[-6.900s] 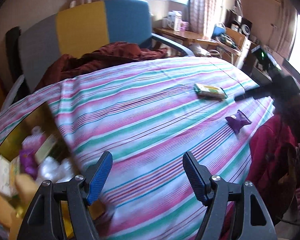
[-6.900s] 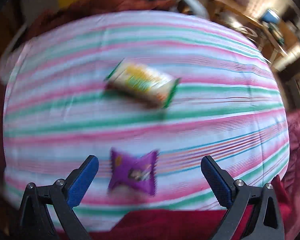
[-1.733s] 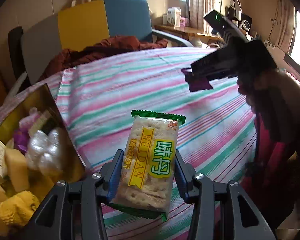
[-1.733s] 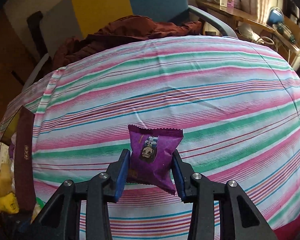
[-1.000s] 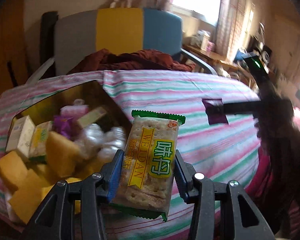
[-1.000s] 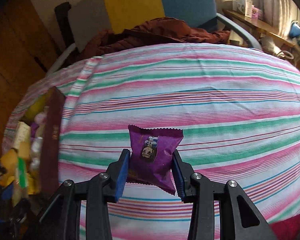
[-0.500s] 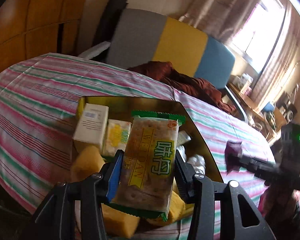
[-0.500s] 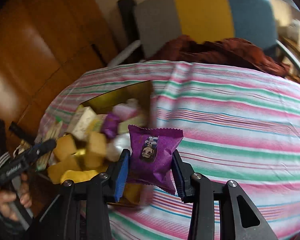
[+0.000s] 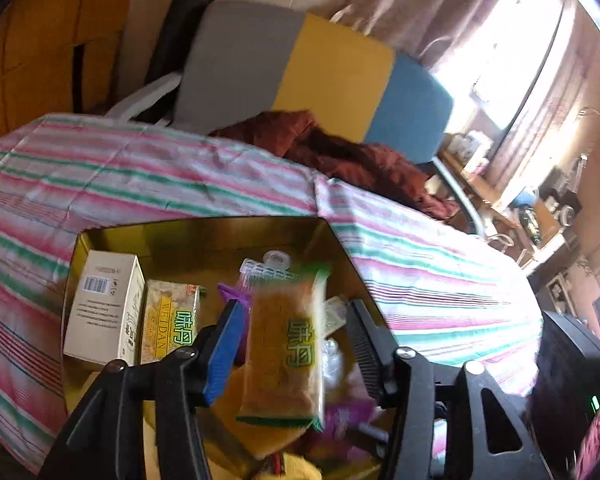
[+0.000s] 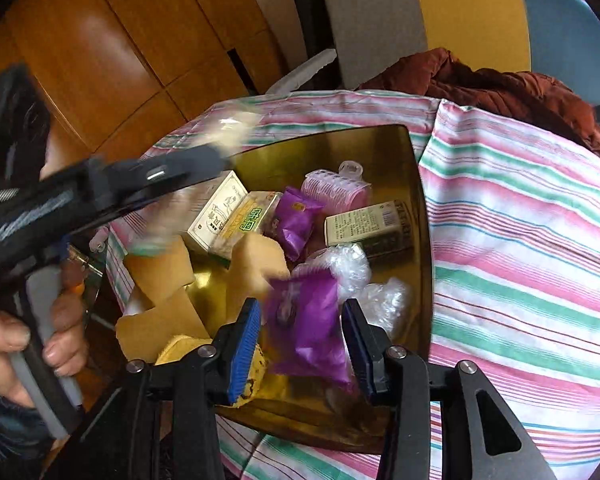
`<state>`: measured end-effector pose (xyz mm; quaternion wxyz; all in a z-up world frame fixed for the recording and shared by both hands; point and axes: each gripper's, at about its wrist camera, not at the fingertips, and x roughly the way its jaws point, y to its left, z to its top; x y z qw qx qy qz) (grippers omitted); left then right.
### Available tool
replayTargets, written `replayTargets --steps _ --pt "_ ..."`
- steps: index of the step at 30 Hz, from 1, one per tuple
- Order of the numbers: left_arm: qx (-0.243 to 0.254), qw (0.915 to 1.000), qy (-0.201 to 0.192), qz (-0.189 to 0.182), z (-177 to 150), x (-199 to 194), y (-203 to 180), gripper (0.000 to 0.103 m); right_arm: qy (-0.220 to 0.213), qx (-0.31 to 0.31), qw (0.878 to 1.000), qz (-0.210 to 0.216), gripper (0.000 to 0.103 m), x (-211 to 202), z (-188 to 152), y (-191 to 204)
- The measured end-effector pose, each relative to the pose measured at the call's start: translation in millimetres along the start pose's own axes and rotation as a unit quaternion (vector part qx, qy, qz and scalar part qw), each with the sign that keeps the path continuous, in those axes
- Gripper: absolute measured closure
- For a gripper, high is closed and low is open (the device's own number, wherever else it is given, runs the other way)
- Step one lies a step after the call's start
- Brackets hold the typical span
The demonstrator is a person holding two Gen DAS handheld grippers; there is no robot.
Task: Organize objects
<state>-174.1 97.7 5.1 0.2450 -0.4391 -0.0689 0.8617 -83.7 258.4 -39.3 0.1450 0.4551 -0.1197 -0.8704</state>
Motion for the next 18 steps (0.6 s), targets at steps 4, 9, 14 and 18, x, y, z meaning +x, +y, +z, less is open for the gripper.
replayTargets --steps 4,9,14,18 --pt "-0.009 0.9999 0.006 0.007 -5.0 4.2 5.2 0.048 0.005 0.0 1.0 -0.01 0.047 4.7 -3.3 -0.7" --pt "0.003 0.9991 -0.004 0.041 -20.5 -8.9 8.0 0.048 0.01 0.007 1.0 -0.013 0.043 6.9 -8.1 -5.3" --pt "0.044 0.9933 -0.04 0.099 -40.0 -30.8 -1.7 0.045 0.0 0.014 1.0 -0.018 0.031 -0.2 -13.0 -4.5" --pt "0.062 0.9874 -0.067 0.129 -53.2 -46.3 -9.6 0.041 -0.016 0.008 0.999 -0.03 0.02 -10.0 -16.0 1.7"
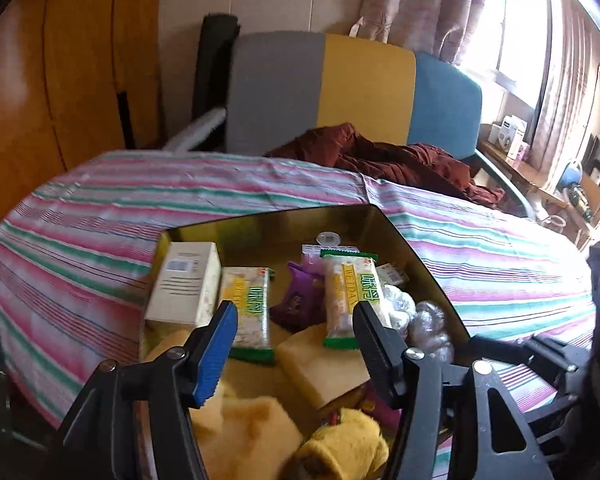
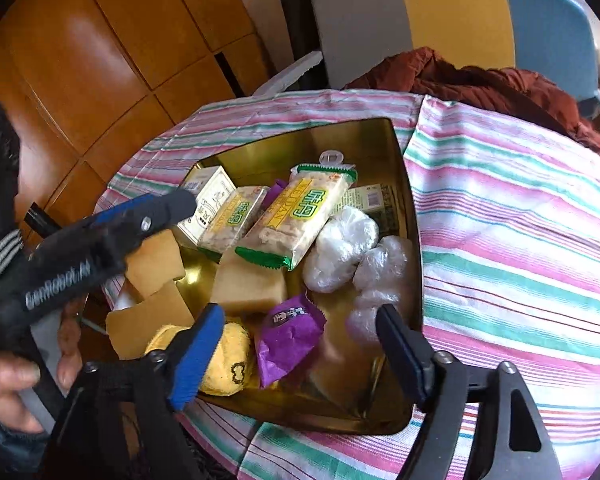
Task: Organize objects
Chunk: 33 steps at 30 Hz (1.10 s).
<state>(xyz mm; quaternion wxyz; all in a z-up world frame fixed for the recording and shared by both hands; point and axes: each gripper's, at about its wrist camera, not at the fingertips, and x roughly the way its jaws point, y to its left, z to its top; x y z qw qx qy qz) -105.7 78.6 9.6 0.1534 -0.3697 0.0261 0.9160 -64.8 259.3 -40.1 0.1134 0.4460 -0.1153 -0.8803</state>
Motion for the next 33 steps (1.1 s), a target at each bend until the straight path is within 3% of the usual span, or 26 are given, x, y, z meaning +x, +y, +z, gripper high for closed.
replayTargets --steps 7,20,23,26,33 --pt "0.005 0.999 -0.02 0.039 -13.3 -19.7 -7.1 0.038 -0.035 -0.021 0.999 -0.037 0.001 -15.2 -3.1 12.0" --pt "0.006 0.9966 -0.038 0.073 -30.8 -42.3 -18.6 0.037 -0.08 -0.043 0.988 -0.126 0.0 -31.8 -17.2 21.8" --pt "-0.018 0.9974 -0.035 0.061 -34.4 -46.2 -13.2 0.034 -0.099 -0.047 0.982 -0.157 0.0 -38.6 -20.1 23.8" --pt "-0.034 0.996 -0.033 0.075 -37.8 -48.9 -8.3 0.034 -0.107 -0.041 0.977 -0.182 0.0 -43.4 -20.0 20.9" --pt "-0.049 0.9944 -0.018 0.092 -49.9 -51.2 2.6 0.034 -0.103 -0.026 0.976 -0.188 0.0 -46.1 -21.4 13.0"
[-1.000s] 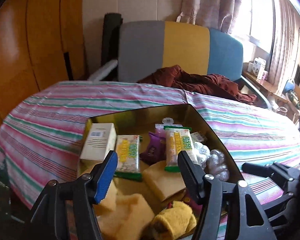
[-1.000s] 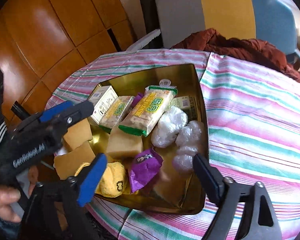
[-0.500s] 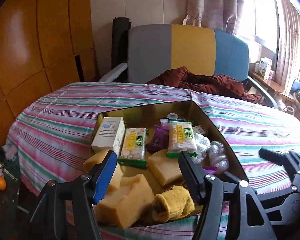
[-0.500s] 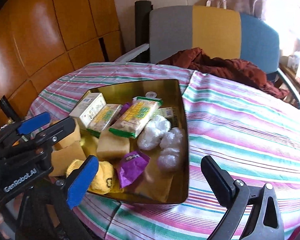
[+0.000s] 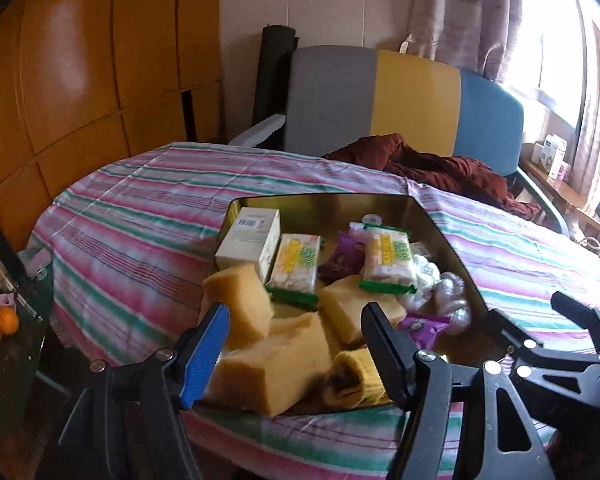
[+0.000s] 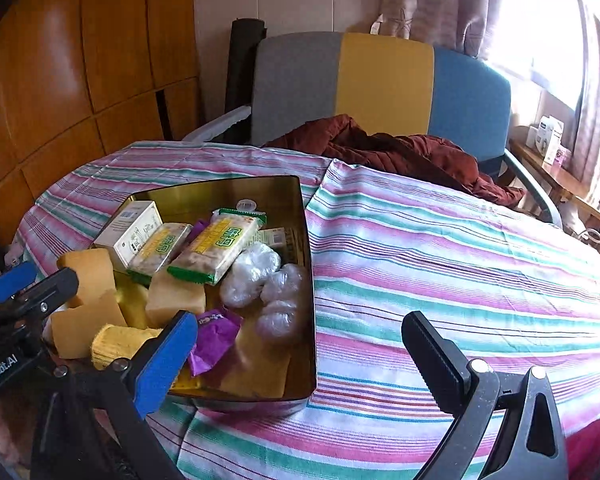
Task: Organize objects
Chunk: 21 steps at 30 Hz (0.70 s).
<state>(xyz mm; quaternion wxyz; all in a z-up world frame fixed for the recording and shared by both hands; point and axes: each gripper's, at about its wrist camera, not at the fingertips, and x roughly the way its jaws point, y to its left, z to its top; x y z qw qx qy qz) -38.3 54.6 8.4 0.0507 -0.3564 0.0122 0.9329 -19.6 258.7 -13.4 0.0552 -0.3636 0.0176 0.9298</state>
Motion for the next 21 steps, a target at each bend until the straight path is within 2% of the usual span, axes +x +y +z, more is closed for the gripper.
replayTargets --steps 4,13,21 --pt "0.003 1.0 0.003 0.008 -6.1 -1.3 3.0 0.034 -0.001 -0.004 1.0 0.004 0.0 -0.9 -2.9 5.1" --pt "0.002 1.0 0.006 -0.003 -8.3 -3.3 4.0 0.034 0.001 -0.017 1.0 0.007 0.0 -1.4 -6.1 15.2" --pt "0.003 0.9996 0.026 -0.009 -10.5 3.2 3.6 0.031 0.007 -0.017 1.0 0.007 0.0 1.4 -7.0 16.7"
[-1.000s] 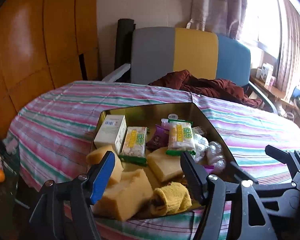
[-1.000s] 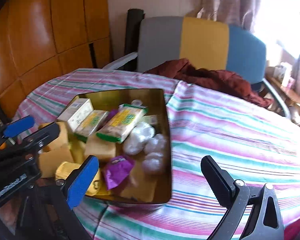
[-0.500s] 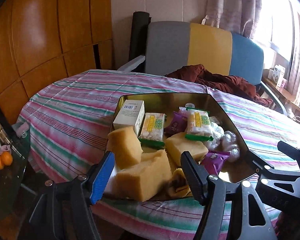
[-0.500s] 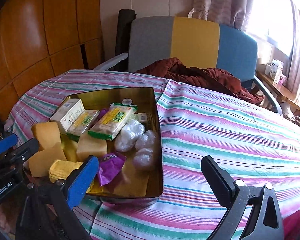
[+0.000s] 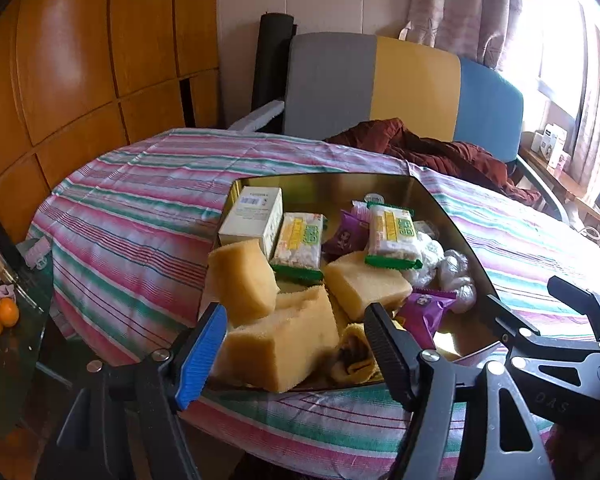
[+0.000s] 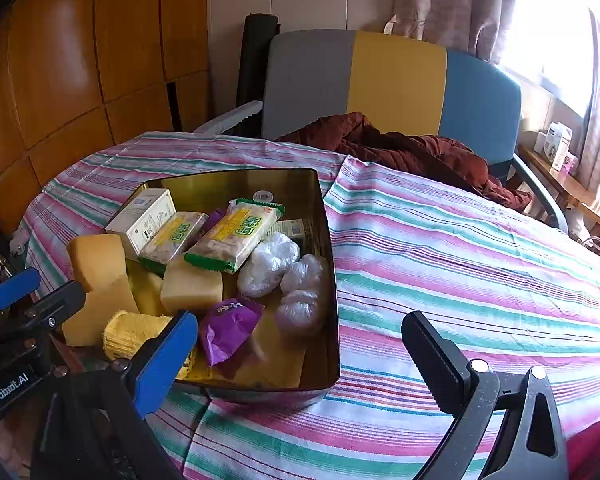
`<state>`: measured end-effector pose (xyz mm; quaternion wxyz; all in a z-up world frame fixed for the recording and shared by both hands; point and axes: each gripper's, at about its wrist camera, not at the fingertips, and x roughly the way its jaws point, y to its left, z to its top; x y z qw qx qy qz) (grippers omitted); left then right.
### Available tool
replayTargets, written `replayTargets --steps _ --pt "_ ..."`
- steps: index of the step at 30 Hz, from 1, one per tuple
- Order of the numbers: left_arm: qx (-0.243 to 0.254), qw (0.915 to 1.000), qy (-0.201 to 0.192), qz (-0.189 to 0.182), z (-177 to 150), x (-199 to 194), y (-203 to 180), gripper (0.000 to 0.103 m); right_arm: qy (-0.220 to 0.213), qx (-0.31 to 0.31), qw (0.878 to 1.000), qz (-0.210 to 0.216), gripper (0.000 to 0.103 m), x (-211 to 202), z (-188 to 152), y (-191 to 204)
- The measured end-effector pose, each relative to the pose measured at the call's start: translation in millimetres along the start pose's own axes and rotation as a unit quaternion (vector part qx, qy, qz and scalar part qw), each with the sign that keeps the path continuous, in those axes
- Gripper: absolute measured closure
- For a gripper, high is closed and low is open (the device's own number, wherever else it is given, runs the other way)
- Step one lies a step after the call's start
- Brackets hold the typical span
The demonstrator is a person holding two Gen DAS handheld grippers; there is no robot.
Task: Organize objects
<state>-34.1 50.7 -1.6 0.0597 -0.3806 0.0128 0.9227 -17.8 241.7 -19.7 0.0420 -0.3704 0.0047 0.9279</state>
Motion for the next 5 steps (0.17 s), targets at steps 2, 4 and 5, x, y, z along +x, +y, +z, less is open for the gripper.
replayTargets --steps 2,4,5 --pt "0.0 1.0 0.0 -0.001 -1.2 0.7 0.0 0.031 0.001 0.0 1.0 0.0 0.0 1.0 -0.5 0.2" --pt "0.001 1.0 -0.004 -0.002 -1.7 0.5 -0.1 0.031 0.003 0.0 1.0 0.0 0.0 2.2 -0.8 0.4" --pt "0.0 1.0 -0.006 -0.003 -1.6 0.0 0.0 0.031 0.003 0.0 1.0 0.0 0.0 2.6 -0.9 0.5"
